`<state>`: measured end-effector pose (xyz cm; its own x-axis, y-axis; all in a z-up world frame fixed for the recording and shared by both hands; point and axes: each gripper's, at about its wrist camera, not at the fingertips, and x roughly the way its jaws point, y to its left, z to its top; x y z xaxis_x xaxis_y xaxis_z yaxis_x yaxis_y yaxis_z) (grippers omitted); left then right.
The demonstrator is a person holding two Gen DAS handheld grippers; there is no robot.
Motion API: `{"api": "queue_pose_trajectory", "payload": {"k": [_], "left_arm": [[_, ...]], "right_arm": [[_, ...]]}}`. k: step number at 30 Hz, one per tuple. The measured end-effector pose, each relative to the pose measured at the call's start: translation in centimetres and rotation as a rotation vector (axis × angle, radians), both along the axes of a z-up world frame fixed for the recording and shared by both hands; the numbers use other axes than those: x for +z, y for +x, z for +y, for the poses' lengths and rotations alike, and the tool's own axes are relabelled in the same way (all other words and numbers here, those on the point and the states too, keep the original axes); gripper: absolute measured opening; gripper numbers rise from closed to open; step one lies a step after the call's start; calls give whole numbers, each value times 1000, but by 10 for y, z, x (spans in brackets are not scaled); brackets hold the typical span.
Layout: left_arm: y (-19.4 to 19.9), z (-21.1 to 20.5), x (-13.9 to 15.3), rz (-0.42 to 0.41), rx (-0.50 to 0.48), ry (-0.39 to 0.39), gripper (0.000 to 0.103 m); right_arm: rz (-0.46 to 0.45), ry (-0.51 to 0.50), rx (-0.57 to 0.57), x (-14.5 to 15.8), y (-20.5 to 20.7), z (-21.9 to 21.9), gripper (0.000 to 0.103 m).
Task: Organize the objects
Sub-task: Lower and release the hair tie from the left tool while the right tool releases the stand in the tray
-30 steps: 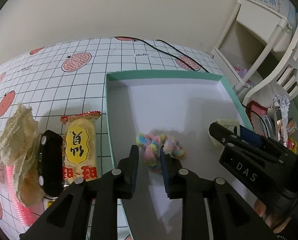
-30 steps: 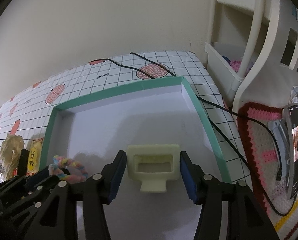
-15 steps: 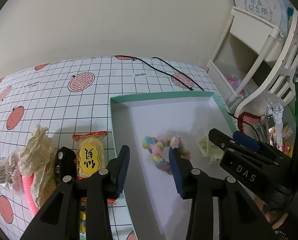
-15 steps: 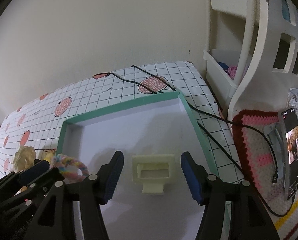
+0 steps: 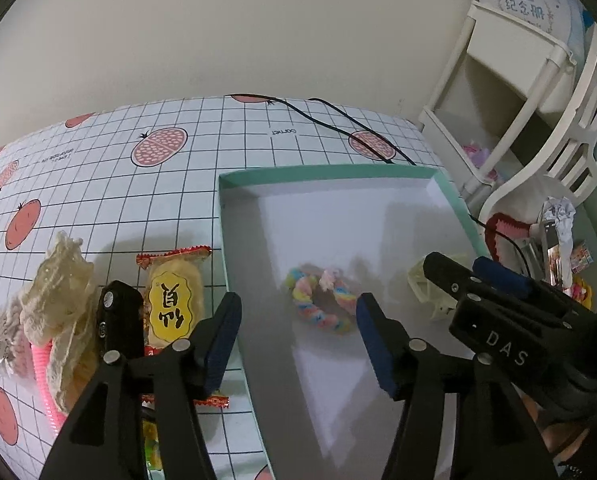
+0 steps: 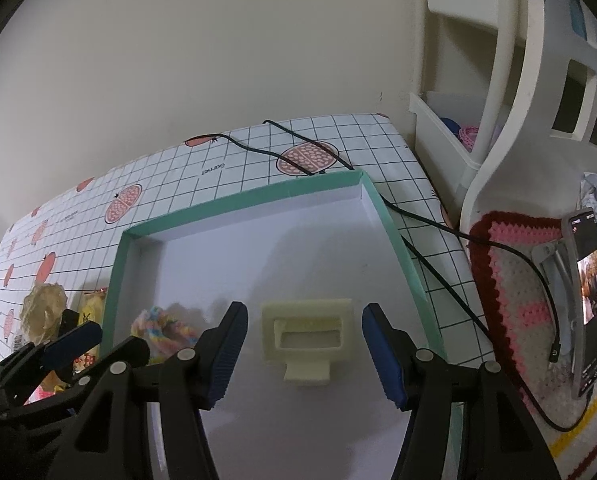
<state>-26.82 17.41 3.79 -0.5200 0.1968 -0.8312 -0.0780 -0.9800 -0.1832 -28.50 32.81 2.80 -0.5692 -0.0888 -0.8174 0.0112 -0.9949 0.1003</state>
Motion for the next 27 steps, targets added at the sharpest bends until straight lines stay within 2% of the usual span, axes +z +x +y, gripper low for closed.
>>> {"api": "queue_pose_trajectory", "payload": {"k": [6, 9, 14, 16, 19, 20, 23, 25, 26, 27], "left_arm": [[0, -2, 11, 29, 9, -12, 62], [0, -8, 15, 41, 38, -20, 71], [-2, -17, 14, 42, 77, -27, 74], [-3, -21, 15, 48, 93, -22, 81], [-2, -27, 16, 60, 114, -11, 90], [-2, -28, 17, 64, 118, -11, 91], [-2, -30, 18, 78, 127, -12, 95], [-2, -30, 19, 82, 125, -7, 103], [-2, -31, 19, 85, 127, -5, 103], [-2, -31, 19, 89, 131, -5, 103]], "right_arm": [[8, -6, -4, 3, 0, 1, 64], [6, -4, 0, 3, 1, 1, 64], [5, 3, 9, 2, 2, -1, 70], [8, 4, 12, 2, 1, -1, 71], [16, 4, 15, 3, 1, -1, 78], [20, 3, 14, 4, 2, -1, 83], [22, 0, 16, 4, 2, 0, 84], [24, -4, 15, 4, 2, 1, 92], [28, -5, 13, 4, 2, 1, 99], [32, -4, 10, 4, 2, 2, 102]]}}
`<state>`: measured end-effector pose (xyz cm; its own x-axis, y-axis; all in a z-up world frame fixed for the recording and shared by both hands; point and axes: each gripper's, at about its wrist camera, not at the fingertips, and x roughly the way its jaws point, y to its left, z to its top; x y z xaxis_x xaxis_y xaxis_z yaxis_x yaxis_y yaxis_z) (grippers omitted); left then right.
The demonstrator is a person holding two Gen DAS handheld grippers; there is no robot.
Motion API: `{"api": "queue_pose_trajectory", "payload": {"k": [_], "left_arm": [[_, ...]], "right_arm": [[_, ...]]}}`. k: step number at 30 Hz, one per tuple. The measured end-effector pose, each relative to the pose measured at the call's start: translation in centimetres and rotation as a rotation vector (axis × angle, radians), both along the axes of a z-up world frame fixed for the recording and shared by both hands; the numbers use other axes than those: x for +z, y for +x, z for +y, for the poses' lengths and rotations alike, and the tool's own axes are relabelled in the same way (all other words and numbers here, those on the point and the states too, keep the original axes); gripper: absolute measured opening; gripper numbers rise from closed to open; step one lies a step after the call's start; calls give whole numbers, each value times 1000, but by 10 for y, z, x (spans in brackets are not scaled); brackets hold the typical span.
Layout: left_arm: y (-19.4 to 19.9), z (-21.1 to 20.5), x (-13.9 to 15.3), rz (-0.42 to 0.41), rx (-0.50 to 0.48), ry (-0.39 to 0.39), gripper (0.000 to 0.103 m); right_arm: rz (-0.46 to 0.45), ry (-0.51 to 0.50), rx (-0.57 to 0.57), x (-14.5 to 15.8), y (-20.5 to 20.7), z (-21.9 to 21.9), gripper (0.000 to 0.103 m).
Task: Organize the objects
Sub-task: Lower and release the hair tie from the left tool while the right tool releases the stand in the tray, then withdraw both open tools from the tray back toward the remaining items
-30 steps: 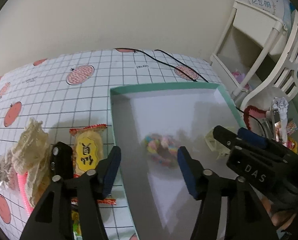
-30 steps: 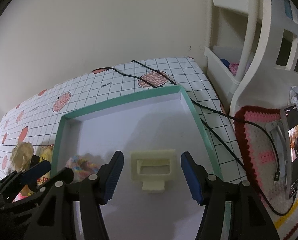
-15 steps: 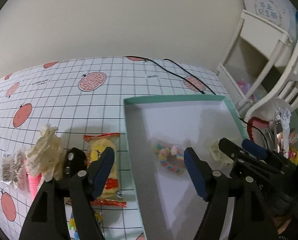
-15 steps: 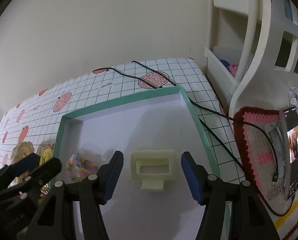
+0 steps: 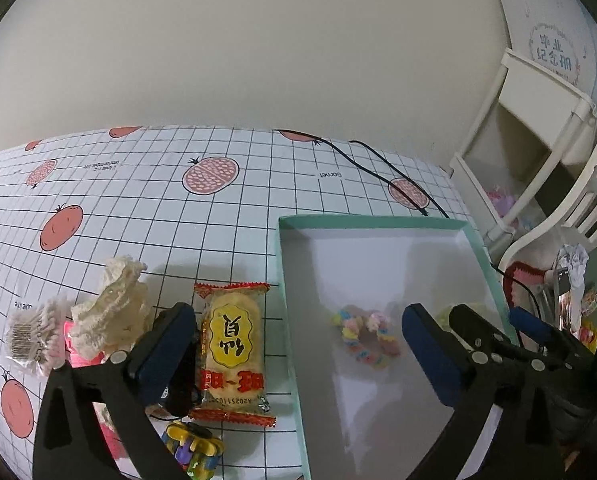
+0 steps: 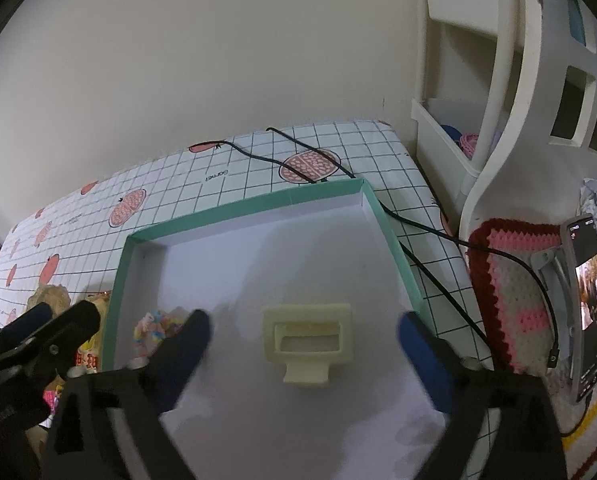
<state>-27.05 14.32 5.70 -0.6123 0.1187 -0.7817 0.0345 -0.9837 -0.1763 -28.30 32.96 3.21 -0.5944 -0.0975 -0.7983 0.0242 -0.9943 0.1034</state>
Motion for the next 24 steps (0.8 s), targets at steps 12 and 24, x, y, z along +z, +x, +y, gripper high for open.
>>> {"api": "queue_pose_trajectory", "payload": {"k": [12, 24], "left_arm": [[1, 1, -1, 12, -9, -2, 103], [12, -11, 11, -9, -1, 30, 103]], "right_arm": [[-9, 2, 7, -2, -1, 0, 103], [-11, 11, 14, 8, 7, -6, 103]]}}
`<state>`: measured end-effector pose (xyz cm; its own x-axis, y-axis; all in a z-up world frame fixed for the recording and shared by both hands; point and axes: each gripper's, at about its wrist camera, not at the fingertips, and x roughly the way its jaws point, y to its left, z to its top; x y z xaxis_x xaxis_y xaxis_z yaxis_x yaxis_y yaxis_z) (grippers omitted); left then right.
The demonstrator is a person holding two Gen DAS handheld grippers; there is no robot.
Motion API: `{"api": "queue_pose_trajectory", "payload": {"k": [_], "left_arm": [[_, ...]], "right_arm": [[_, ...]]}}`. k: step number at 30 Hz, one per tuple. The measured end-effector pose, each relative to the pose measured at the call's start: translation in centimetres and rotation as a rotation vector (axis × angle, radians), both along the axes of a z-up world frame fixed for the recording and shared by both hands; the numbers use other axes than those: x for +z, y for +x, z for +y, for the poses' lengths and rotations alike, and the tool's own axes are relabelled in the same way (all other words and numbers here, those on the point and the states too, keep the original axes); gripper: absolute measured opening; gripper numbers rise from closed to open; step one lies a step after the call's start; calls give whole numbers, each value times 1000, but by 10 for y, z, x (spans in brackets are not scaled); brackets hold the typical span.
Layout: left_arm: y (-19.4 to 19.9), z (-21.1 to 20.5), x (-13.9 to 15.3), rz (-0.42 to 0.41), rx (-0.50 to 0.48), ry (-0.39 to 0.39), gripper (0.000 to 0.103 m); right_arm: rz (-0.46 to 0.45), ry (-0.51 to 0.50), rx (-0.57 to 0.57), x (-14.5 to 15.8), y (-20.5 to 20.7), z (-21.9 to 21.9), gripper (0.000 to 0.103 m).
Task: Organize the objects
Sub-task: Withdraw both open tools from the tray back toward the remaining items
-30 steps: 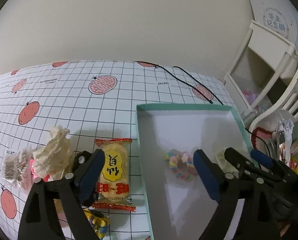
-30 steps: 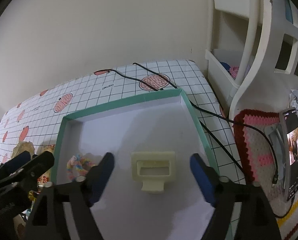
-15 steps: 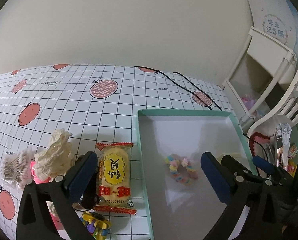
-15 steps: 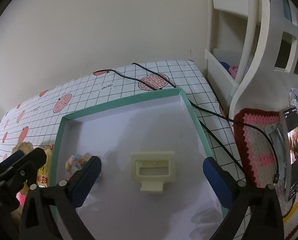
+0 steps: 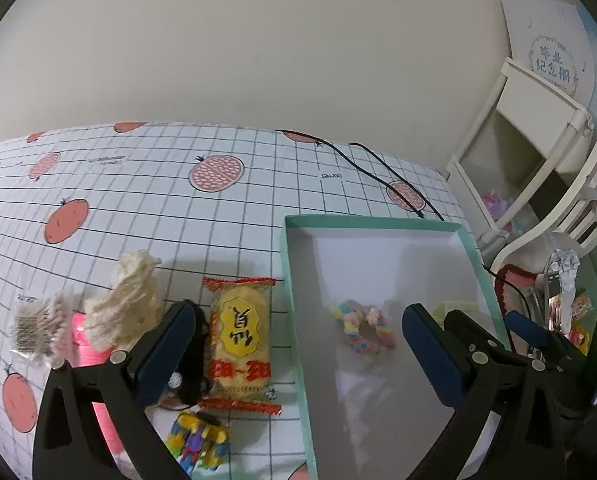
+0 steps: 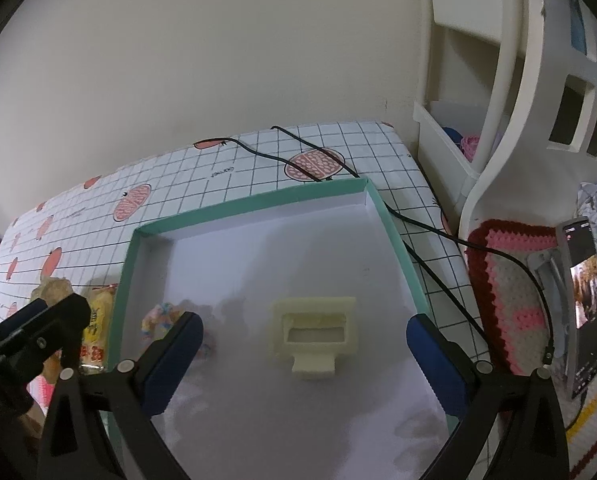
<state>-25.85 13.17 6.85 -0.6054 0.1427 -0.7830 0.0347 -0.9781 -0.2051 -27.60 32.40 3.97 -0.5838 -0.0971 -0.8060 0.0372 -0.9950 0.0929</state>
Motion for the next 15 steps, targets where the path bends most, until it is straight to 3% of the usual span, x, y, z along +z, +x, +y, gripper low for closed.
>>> {"api": "queue_pose_trajectory", "payload": {"k": [15], "left_arm": [[59, -43, 59, 73, 37, 10, 103]], "right_arm": [[41, 52, 58, 52, 48, -40, 103]]}}
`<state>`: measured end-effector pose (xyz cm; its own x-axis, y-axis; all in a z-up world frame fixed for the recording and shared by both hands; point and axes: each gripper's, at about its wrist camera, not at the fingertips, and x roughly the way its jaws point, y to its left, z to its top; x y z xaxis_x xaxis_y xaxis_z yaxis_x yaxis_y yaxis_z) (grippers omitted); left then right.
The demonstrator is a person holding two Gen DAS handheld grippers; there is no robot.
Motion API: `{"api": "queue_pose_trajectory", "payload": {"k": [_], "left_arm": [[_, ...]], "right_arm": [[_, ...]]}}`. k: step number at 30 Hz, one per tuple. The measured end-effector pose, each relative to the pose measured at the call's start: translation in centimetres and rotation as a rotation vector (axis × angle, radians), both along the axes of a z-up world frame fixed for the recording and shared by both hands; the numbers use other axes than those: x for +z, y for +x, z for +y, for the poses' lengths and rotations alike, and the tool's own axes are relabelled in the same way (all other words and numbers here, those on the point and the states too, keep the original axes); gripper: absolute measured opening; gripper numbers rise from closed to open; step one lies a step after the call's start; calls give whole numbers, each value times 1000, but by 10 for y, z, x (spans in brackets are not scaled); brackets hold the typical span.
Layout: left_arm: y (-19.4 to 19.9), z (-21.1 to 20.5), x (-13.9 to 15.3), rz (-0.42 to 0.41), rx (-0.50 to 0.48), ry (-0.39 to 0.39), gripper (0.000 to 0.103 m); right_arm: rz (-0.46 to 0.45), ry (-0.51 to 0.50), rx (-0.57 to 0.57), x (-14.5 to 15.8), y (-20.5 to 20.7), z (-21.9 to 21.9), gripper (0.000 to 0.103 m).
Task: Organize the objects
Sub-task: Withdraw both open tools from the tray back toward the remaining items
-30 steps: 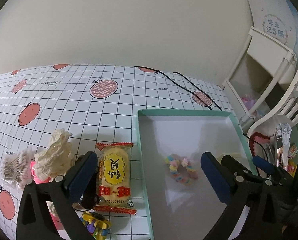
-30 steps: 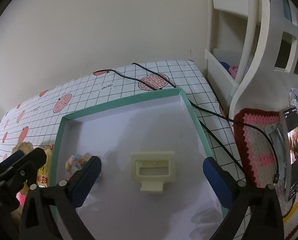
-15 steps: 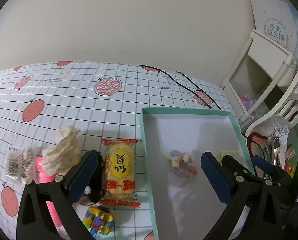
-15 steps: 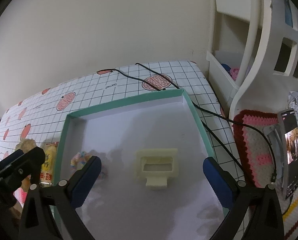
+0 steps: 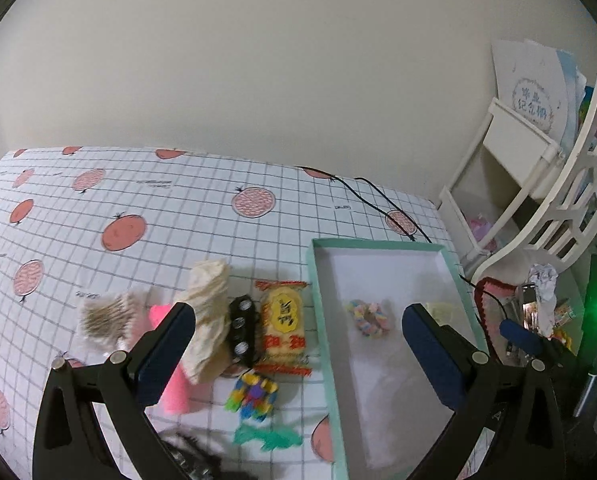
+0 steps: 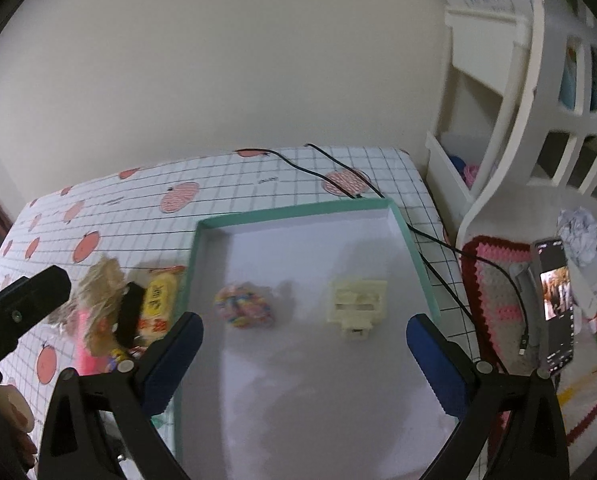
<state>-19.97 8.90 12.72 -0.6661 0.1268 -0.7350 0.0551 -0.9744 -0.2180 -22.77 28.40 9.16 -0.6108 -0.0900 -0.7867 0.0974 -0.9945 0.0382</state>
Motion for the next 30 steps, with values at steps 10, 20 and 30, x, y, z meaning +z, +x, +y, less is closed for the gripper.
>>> {"api": "queue_pose_trajectory", "payload": {"k": [10, 20, 30], "left_arm": [[46, -47, 3, 16, 92, -42, 103], [76, -85, -2, -12, 176, -26, 103], [80, -110, -33, -168, 267, 22, 103]], "right_arm": [[-8, -19, 81, 8, 38, -43, 103], [-29, -74, 135, 5, 57, -79, 103], [-83, -52, 186, -15, 60, -109, 92]]}}
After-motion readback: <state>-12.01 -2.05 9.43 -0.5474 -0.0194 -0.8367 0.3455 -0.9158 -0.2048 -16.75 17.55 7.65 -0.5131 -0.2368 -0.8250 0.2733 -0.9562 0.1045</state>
